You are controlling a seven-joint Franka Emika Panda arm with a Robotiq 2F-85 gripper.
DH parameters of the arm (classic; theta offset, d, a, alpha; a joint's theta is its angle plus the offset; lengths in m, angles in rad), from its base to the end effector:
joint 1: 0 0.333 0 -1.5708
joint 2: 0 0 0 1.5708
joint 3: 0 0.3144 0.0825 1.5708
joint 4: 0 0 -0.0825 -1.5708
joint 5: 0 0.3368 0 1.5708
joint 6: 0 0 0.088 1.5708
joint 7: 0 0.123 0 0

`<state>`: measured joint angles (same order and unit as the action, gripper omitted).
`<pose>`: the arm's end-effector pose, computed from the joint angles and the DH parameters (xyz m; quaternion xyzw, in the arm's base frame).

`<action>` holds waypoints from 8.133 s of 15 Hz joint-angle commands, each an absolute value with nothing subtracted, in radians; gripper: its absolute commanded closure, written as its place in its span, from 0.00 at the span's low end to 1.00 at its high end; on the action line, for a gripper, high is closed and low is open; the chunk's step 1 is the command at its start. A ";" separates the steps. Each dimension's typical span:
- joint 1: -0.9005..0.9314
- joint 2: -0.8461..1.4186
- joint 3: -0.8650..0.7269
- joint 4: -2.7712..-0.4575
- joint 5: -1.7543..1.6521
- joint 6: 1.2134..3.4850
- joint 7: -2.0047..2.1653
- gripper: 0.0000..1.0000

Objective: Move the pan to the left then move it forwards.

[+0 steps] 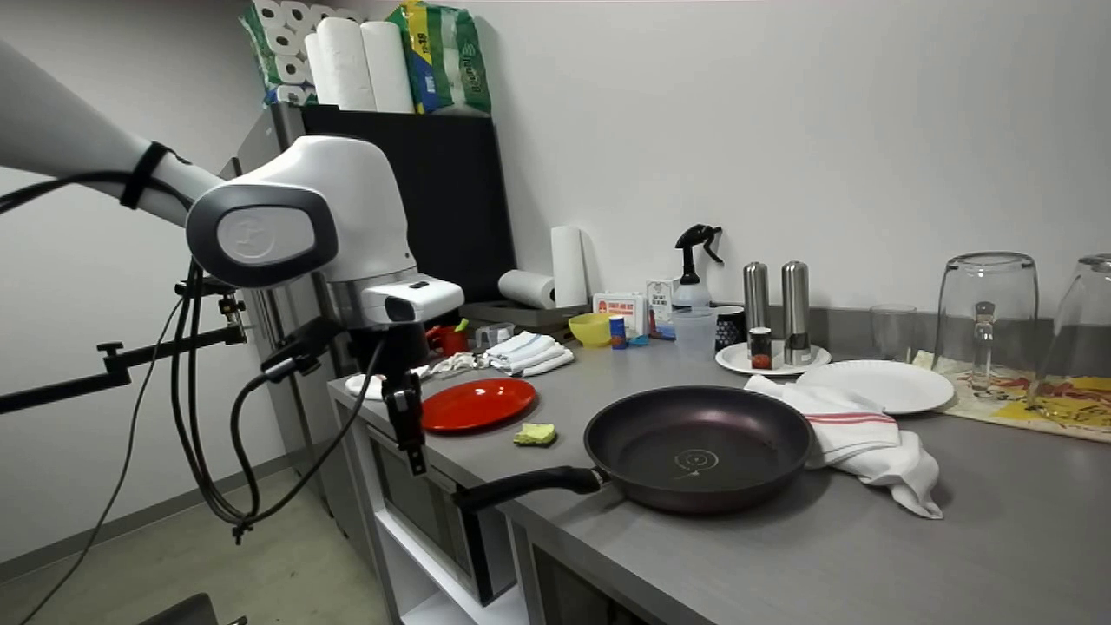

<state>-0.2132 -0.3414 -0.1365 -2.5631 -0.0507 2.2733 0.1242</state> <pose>0.3609 -0.1336 0.3989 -0.9761 0.2159 -0.0249 0.0003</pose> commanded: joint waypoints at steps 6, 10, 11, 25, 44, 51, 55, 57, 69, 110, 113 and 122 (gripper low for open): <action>-0.213 -0.340 -0.140 -2.562 -0.051 2.272 0.127 0.00; -0.213 -0.340 -0.140 -2.562 -0.051 2.272 0.127 0.00; -0.213 -0.340 -0.140 -2.562 -0.051 2.272 0.127 0.00; -0.207 -0.066 -0.142 -2.387 -0.029 2.473 0.251 0.00; -0.210 -0.007 -0.190 -2.289 -0.058 2.305 0.131 0.00; -0.205 -0.014 -0.186 -2.312 -0.055 2.323 0.027 0.00; -0.202 -0.004 -0.185 -2.320 -0.061 2.334 0.029 0.00; -0.200 0.005 -0.184 -2.324 -0.061 2.344 0.034 0.00; -0.194 0.047 -0.183 -2.316 -0.070 2.376 0.047 0.46; -0.078 -0.013 -0.071 -2.356 -0.031 2.391 0.029 0.92; -0.060 -0.026 -0.051 -2.367 -0.020 2.390 0.029 0.92; -0.024 -0.055 -0.015 -2.396 -0.002 2.392 0.031 0.92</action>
<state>-0.0347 -0.0131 -0.0197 -2.3735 -0.0266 2.3830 0.0412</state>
